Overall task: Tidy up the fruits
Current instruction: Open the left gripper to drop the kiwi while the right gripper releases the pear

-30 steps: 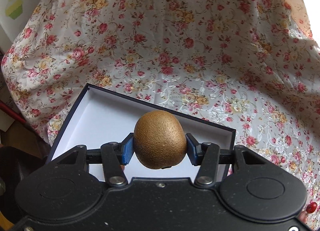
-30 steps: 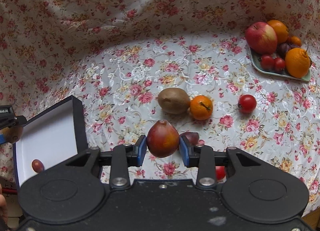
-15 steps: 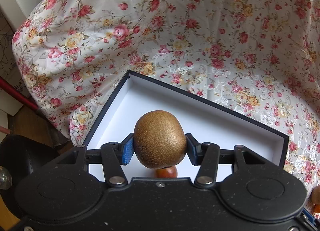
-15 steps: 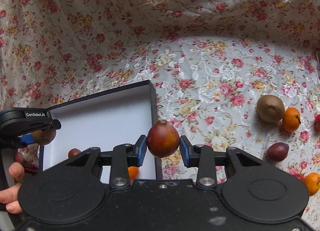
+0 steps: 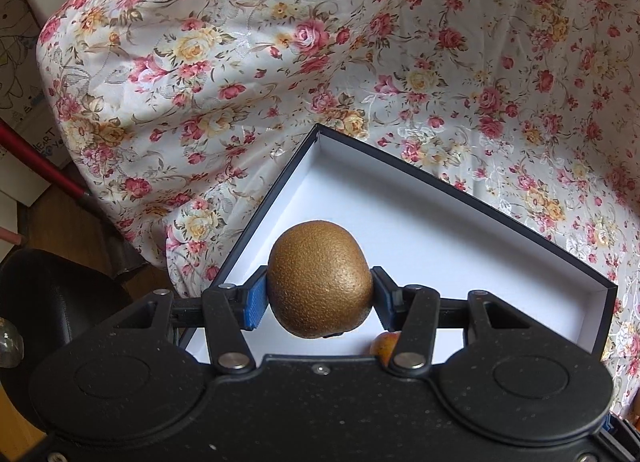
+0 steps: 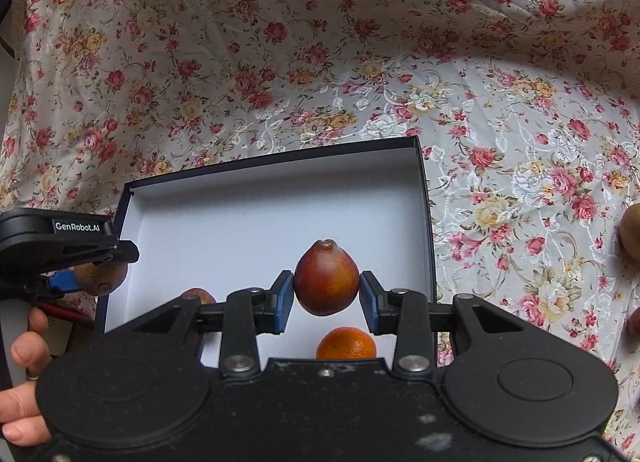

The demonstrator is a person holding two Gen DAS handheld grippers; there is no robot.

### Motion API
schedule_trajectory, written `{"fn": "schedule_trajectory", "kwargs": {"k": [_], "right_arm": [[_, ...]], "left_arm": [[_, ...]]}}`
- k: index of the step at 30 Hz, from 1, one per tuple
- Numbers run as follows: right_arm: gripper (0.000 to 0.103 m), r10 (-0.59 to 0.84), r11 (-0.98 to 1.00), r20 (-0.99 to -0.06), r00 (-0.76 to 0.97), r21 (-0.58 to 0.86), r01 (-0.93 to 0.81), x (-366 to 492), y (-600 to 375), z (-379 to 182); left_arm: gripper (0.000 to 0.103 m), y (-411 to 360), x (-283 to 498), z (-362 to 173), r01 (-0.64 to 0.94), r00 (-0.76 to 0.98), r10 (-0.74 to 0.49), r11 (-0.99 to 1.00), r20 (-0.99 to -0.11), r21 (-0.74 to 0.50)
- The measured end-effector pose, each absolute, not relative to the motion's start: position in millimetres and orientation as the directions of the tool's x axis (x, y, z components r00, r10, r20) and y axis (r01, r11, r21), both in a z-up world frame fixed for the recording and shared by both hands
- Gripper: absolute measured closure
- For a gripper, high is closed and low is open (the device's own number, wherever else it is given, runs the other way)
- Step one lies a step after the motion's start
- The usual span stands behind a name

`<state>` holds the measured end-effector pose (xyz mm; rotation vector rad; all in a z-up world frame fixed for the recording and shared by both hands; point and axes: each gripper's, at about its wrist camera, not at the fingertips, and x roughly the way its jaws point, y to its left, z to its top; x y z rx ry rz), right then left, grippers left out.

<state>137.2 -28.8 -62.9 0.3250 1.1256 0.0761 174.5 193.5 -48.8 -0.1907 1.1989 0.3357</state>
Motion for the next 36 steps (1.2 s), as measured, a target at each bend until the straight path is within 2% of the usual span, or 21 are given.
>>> {"fn": "schedule_trajectory", "kwargs": {"k": [5,11,16,36], "right_arm": [[0.065,0.212,0.962,-0.872,0.441,0.267,0.065,139.6,-17.6,-64.5],[0.064,0.275,0.938,-0.843,0.462,0.341,0.064,139.5,-20.3,-61.1],[0.064,0.255,0.943,-0.853,0.455,0.324,0.08,139.2,-22.8,-61.9],[0.064,0.243,0.948,-0.869,0.432,0.306,0.084,134.1,-27.9,-59.3]], "left_arm": [[0.045,199.1,173.3,-50.8,-0.358,0.317,0.142,0.933,-0.938,0.02],[0.045,201.4,173.6,-51.4,-0.354,0.315,0.137,0.935,-0.939,0.018],[0.045,197.1,171.3,-43.0,-0.338,0.351,0.172,0.94,-0.921,0.047],[0.045,183.5,174.7,-45.1,-0.316,0.285,0.16,0.947,-0.945,0.064]]}}
